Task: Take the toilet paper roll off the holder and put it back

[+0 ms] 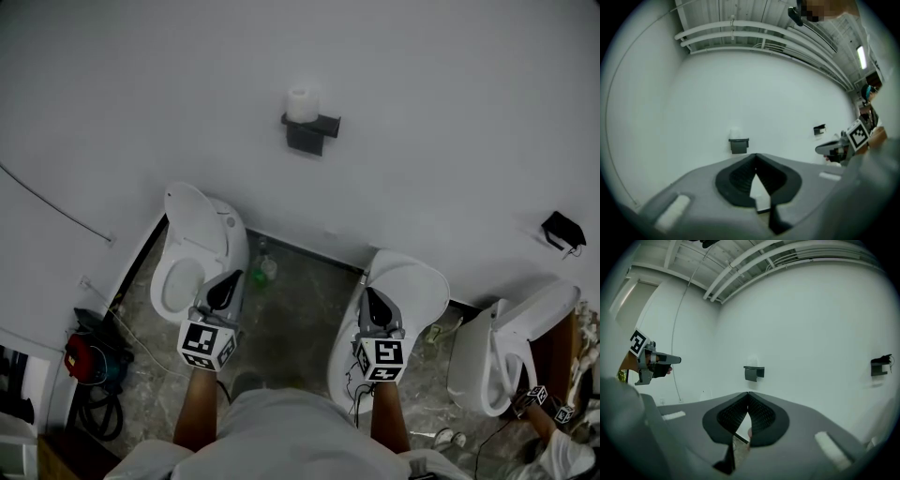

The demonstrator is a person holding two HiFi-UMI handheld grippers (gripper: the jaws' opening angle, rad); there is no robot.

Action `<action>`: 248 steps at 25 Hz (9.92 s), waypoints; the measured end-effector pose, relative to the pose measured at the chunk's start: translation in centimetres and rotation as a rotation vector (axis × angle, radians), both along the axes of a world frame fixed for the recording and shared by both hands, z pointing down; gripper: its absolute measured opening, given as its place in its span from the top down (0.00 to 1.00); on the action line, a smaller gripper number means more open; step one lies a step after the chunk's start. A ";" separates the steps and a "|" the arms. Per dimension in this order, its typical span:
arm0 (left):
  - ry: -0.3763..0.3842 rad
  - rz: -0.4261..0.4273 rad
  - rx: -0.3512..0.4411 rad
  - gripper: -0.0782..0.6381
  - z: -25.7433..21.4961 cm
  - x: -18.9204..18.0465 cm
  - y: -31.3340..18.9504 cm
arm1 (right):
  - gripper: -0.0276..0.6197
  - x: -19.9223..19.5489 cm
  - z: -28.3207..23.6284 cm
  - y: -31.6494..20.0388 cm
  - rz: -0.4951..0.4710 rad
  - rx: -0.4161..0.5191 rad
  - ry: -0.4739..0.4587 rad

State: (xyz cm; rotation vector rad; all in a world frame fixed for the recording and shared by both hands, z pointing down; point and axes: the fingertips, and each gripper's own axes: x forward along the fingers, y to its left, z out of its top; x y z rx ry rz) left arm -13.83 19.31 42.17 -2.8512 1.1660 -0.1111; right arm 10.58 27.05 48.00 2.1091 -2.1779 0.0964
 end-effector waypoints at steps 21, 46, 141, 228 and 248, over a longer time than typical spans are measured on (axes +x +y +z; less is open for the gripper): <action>0.008 0.086 0.008 0.89 0.4 4.1 -20.1 | 0.95 3.5 1.1 -17.5 0.099 -0.002 -0.010; 0.009 0.300 0.001 0.89 -1.1 8.0 -44.8 | 0.95 3.1 -2.2 -40.4 0.234 0.022 0.031; 0.050 0.392 0.051 0.46 -4.1 25.5 -56.1 | 0.95 16.3 -1.1 -50.4 0.216 0.009 0.002; 0.183 0.408 0.293 0.43 -20.8 23.1 -55.8 | 0.95 12.9 -2.3 -47.2 0.253 0.035 0.025; 0.183 0.411 0.260 0.43 -19.1 22.8 -57.2 | 0.95 11.8 -2.4 -48.2 0.236 0.034 0.039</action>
